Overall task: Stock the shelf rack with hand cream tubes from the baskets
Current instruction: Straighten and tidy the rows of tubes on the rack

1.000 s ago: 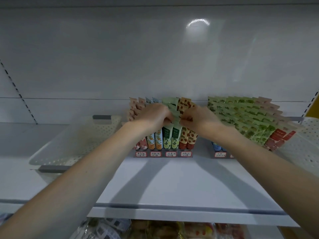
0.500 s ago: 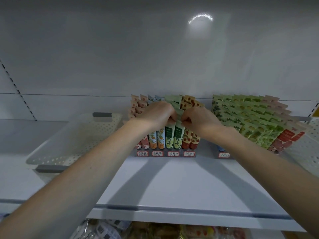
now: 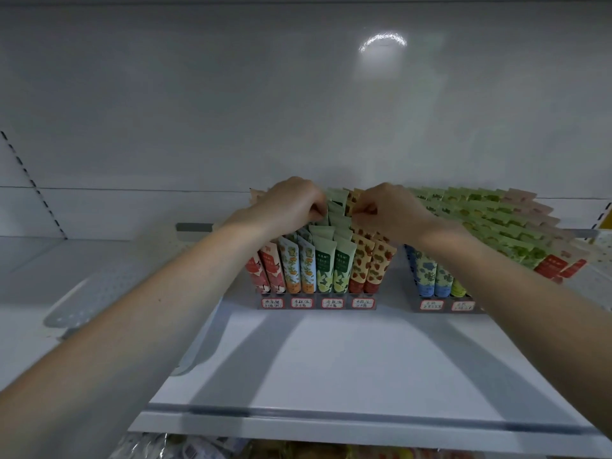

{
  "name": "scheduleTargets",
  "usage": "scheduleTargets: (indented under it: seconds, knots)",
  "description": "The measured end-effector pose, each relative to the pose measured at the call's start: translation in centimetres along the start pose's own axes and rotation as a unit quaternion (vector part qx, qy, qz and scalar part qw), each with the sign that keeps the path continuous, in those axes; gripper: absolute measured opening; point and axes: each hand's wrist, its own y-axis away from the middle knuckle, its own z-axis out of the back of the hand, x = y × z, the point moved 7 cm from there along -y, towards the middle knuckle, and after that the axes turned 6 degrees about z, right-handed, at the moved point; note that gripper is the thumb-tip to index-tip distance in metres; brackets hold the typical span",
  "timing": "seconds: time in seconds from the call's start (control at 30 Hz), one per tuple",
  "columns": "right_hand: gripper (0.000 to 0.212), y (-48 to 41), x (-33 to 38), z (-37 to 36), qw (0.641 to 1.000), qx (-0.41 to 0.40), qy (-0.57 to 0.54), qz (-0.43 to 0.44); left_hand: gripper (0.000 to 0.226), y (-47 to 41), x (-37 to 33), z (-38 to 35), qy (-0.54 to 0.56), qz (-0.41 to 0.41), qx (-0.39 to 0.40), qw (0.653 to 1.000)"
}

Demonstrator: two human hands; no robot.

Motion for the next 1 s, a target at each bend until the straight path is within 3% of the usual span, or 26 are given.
scheduleTargets:
  seconds: [0.37,0.6,1.0]
  knots:
    - [0.017,-1.3,0.2,-2.6,0.997,0.066,0.041,0.02,0.015,-1.3,-0.2,-1.2,-0.056,-0.031,0.031,0.997]
    - [0.02,-1.4,0.3,-2.8,0.997,0.065,0.046,0.02,0.031,-1.4,0.3,-1.9,-0.07,-0.029,0.038,0.996]
    - [0.019,-1.6,-0.2,-3.2,0.997,0.055,0.047,0.018,0.029,-1.4,0.3,-1.9,-0.072,-0.038,0.018,0.997]
